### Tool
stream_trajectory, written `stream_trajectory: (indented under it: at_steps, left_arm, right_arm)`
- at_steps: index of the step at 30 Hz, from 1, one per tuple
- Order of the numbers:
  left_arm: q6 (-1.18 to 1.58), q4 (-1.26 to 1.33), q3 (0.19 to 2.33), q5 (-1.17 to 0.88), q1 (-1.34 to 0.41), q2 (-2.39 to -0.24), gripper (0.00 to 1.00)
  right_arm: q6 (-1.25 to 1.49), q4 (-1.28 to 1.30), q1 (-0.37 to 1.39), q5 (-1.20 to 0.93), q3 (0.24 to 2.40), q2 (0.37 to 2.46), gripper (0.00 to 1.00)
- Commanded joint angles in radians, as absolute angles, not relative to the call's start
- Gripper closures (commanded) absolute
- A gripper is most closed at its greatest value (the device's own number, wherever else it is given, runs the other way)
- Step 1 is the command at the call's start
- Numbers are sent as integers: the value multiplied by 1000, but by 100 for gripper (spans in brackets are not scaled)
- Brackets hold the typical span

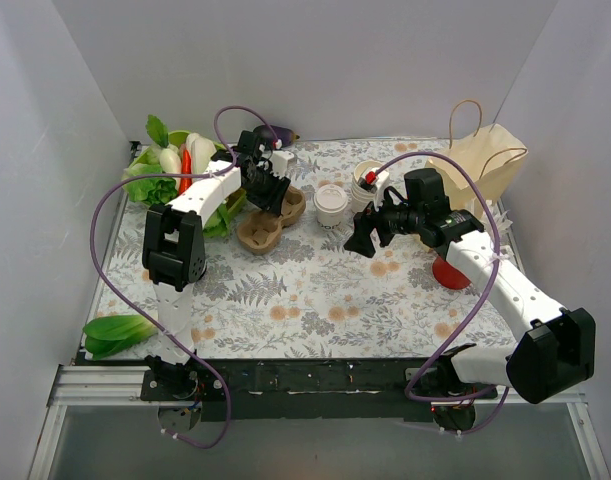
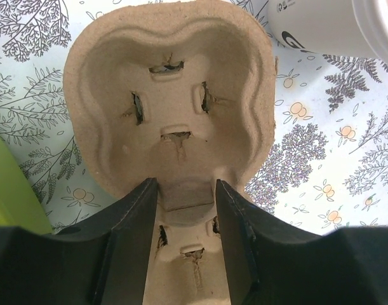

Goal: Pack the takeout coffee

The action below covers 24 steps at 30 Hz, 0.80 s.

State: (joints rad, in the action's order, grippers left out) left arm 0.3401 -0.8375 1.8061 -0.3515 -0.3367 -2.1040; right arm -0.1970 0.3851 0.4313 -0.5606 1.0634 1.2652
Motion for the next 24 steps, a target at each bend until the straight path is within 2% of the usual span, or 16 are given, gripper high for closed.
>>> stream_trajectory:
  at_steps: [1, 3, 7, 16, 24]
  left_arm:
    - [344, -830, 1825, -330, -345, -2094, 60]
    - [344, -830, 1827, -327, -345, -2091, 62]
    - [342, -833, 1833, -325, -345, -2066, 73]
    - [354, -888, 1893, -353, -342, -2008, 80]
    - [359, -882, 1878, -351, -341, -1957, 92]
  right_arm:
    - [-195, 344, 426, -575, 1054, 1256, 12]
    - [-195, 345, 426, -578, 1055, 1261, 12]
    - [-198, 348, 426, -578, 1071, 1276, 12]
    - [-204, 365, 426, -574, 1089, 1292, 12]
    - [-204, 365, 426, -574, 1098, 1307, 12]
